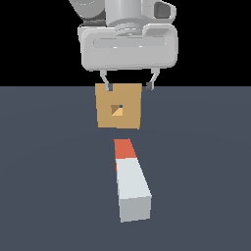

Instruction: Insert the peg into the horizontal hole in a box.

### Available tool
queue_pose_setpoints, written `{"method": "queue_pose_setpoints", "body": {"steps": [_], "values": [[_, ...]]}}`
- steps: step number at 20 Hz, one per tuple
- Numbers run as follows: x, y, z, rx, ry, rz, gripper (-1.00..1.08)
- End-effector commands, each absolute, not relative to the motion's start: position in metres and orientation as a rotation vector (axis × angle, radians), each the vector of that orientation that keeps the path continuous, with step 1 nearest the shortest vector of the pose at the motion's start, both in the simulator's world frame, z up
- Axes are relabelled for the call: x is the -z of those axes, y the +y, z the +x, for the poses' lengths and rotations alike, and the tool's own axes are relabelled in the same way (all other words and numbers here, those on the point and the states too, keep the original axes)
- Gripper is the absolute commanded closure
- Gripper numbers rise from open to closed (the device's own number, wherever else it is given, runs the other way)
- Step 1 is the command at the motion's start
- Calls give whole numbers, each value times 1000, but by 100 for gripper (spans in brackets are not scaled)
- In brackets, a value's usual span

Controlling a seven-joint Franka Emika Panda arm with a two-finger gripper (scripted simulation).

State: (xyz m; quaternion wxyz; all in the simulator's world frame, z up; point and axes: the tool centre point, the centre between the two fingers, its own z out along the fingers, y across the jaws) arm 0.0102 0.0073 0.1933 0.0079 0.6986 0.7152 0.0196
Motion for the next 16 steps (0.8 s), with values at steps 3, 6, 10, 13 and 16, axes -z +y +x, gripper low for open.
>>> {"method": "queue_pose_setpoints", "body": {"steps": [3, 6, 10, 13, 16], "values": [[-192, 6, 10, -61, 2237, 2183, -92], [-186, 0, 9, -58, 2243, 2177, -92], [-170, -15, 8, -50, 2260, 2164, -92], [-152, -33, 7, -40, 2278, 2148, -92], [-130, -55, 6, -29, 2301, 2128, -92]]}}
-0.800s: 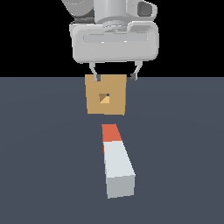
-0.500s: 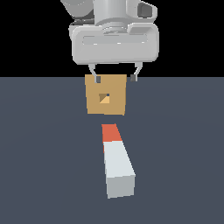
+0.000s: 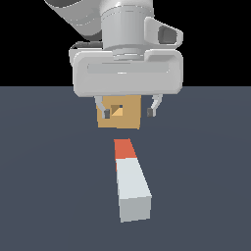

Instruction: Insert the peg into the horizontal hole in a box.

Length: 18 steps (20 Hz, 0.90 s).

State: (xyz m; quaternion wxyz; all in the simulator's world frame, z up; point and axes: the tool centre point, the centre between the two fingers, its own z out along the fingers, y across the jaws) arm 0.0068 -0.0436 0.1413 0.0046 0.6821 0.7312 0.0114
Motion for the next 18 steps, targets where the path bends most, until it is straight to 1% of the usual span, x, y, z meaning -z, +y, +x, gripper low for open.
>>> {"method": "queue_pose_setpoints", "body": {"steps": [1, 9, 18], "values": [[-122, -63, 6, -25, 2309, 2121, -92], [-80, -105, 7, -4, 2351, 2083, -92], [-72, -112, 7, 1, 2356, 2079, -92]]}}
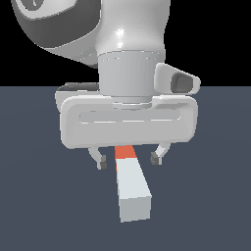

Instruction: Insert the peg into the horizontal hole in a box.

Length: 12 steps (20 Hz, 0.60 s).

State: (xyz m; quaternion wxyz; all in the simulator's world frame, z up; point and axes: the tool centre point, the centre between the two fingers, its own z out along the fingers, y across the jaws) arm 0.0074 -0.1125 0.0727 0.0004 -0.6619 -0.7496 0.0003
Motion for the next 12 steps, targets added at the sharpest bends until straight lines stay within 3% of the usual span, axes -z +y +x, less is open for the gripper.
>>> {"method": "queue_pose_setpoints", "body": {"steps": [1, 12], "values": [[-70, -112, 7, -1, -2355, -2078, -92], [-26, -112, 7, 0, -2358, -2076, -92]]}}
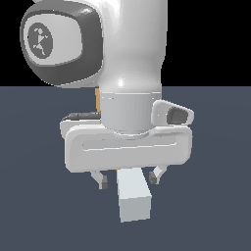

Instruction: Insert the peg into the horizontal hole in a box.

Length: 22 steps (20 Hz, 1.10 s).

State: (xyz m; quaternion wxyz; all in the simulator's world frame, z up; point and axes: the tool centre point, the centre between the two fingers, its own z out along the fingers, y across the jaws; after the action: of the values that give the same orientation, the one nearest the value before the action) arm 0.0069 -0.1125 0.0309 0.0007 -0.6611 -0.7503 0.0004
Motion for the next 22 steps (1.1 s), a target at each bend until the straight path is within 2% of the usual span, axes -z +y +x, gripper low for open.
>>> {"method": "queue_pose_setpoints", "body": {"steps": [1, 4, 5, 22], "values": [[-24, -112, 8, 0, -2358, -2076, -92], [-23, -113, 9, 0, -2358, -2076, -92], [-23, -113, 9, 0, -2358, -2076, 108], [-26, -102, 3, 0, -2344, -2092, 108]]}}
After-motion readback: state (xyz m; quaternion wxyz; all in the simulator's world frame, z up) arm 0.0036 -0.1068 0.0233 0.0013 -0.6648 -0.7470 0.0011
